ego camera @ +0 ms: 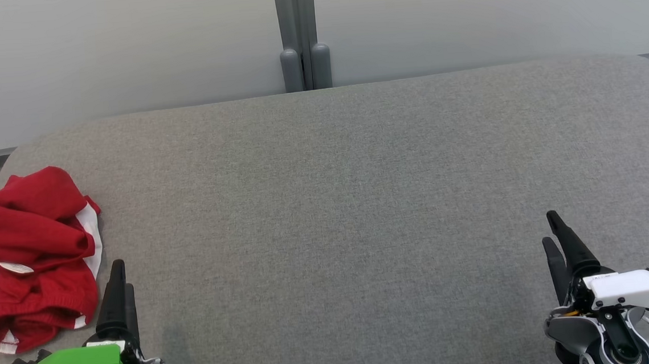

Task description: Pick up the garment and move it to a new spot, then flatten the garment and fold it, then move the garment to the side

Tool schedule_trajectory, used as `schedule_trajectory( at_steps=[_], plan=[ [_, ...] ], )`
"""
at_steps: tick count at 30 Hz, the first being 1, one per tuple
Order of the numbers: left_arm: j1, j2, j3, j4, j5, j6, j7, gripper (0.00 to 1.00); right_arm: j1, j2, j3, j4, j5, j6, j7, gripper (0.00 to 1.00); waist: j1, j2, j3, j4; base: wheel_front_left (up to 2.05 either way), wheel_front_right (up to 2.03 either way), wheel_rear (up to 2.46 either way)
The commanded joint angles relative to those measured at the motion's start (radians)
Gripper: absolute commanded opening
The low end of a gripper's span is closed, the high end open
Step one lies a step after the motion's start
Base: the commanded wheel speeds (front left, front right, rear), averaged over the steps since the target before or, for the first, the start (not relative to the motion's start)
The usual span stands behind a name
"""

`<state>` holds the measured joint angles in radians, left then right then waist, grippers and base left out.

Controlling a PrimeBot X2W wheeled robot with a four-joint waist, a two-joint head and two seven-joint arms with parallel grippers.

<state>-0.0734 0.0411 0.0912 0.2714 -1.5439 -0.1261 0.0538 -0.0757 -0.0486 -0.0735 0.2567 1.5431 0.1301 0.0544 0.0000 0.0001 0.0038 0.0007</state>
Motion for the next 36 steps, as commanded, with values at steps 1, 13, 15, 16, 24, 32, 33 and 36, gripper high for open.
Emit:
schedule_trajectory(
  at_steps=[1, 13, 15, 16, 24, 32, 33, 36],
  plan=[
    [-0.033, 0.005, -0.003, -0.02, 0.033, -0.001, -0.012, 1.0, -0.026, -0.012, 0.006, -0.024, -0.027, 0.0, -0.011, 1.0, 0.0, -0.0001, 0.0, 0.0, 0.0, 0.0, 0.0],
    [-0.041, 0.006, -0.014, -0.033, 0.221, -0.002, -0.062, 1.0, -0.031, -0.016, 0.026, -0.048, -0.206, 0.0, -0.062, 1.0, 0.0, -0.0001, 0.0, 0.001, 0.0, 0.0, 0.0],
    [-0.043, 0.007, -0.012, -0.035, 0.243, -0.002, -0.07, 1.0, -0.031, -0.016, 0.029, -0.053, -0.238, 0.0, -0.07, 1.0, 0.0, -0.0001, 0.0, 0.001, 0.0, 0.0, 0.0],
    [-0.044, 0.007, -0.011, -0.036, 0.26, -0.002, -0.074, 1.0, -0.031, -0.016, 0.03, -0.057, -0.256, 0.0, -0.074, 1.0, 0.0, -0.0001, 0.0, 0.001, 0.0, 0.0, 0.0],
    [-0.046, 0.007, -0.015, -0.045, 0.418, 0.003, -0.104, 1.0, -0.025, -0.028, 0.055, -0.078, -0.396, 0.0, -0.104, 1.0, 0.0, -0.0001, 0.001, 0.005, 0.0, 0.0, 0.0],
    [-0.038, 0.008, -0.016, -0.061, 0.59, 0.006, -0.131, 1.0, -0.022, -0.035, 0.074, -0.092, -0.523, 0.001, -0.131, 1.0, 0.0, -0.0001, 0.001, 0.006, 0.0, 0.0, 0.0],
    [-0.036, 0.008, -0.015, -0.063, 0.606, 0.007, -0.134, 1.0, -0.022, -0.035, 0.076, -0.093, -0.534, 0.001, -0.134, 1.0, 0.0, -0.0001, 0.001, 0.007, 0.0, 0.0, 0.0],
    [-0.032, 0.008, -0.014, -0.073, 0.665, 0.008, -0.144, 1.0, -0.021, -0.037, 0.081, -0.096, -0.578, 0.001, -0.144, 1.0, 0.0, -0.0001, 0.0, 0.007, 0.0, 0.0, 0.0]
  ],
)
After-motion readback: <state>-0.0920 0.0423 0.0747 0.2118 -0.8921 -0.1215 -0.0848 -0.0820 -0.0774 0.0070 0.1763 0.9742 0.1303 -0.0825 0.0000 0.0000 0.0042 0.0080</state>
